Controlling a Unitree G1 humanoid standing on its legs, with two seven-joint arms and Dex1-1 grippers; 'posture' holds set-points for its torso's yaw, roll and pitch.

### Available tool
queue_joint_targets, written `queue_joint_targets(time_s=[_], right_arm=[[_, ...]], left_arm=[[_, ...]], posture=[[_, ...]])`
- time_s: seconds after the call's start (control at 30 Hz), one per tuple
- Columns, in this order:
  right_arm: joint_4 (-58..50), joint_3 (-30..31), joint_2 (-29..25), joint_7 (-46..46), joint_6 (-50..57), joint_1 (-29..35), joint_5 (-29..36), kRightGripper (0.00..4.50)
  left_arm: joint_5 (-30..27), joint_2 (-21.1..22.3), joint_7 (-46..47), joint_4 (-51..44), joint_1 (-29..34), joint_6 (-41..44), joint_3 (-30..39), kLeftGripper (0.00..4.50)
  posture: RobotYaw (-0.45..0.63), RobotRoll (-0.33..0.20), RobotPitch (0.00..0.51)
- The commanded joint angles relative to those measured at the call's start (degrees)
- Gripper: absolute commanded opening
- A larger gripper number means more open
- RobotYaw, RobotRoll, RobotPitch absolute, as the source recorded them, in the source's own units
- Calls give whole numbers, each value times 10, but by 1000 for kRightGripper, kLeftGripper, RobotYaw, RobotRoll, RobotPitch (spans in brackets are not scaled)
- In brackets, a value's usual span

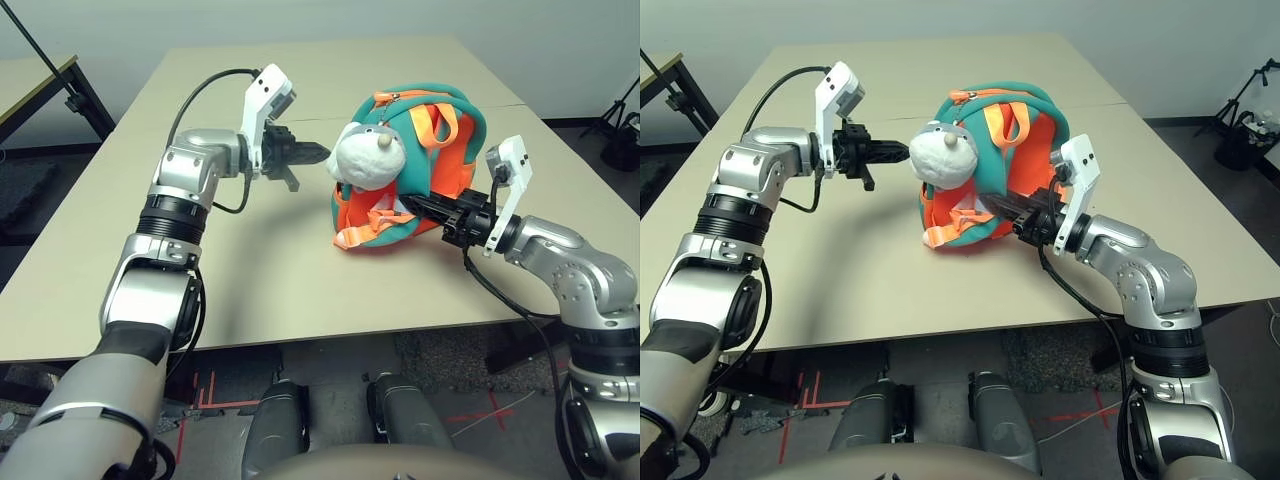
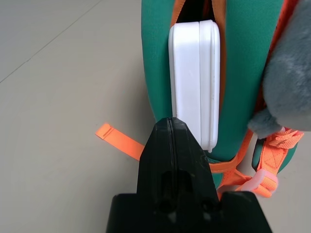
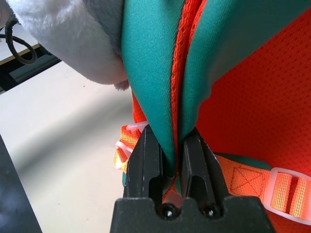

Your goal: Put the pencil case into the backpack and zip it.

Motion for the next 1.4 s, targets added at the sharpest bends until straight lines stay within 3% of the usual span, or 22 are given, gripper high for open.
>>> queue_joint_targets(time_s=[0.03,0.27,1.03,1.4], right_arm=[[-15,10,3,5,4,4,8,212],[-9,13,4,8,2,-2,6,211],[-14,13,11,-2,-1,2,6,198],[-7,20,15,1,-6,-1,-1,197]], left_arm=[[7,3,-6,-4,-16,-5,-7,0],[4,-1,-4,-4,-17,-4,-5,0],[16,-99,10,108,-63,-42,-4,0],[13,-87,-9,86,-58,-28,-5,0]], posture=[[-143,0,21],[-136,0,18],[-159,0,18],[-151,0,15]])
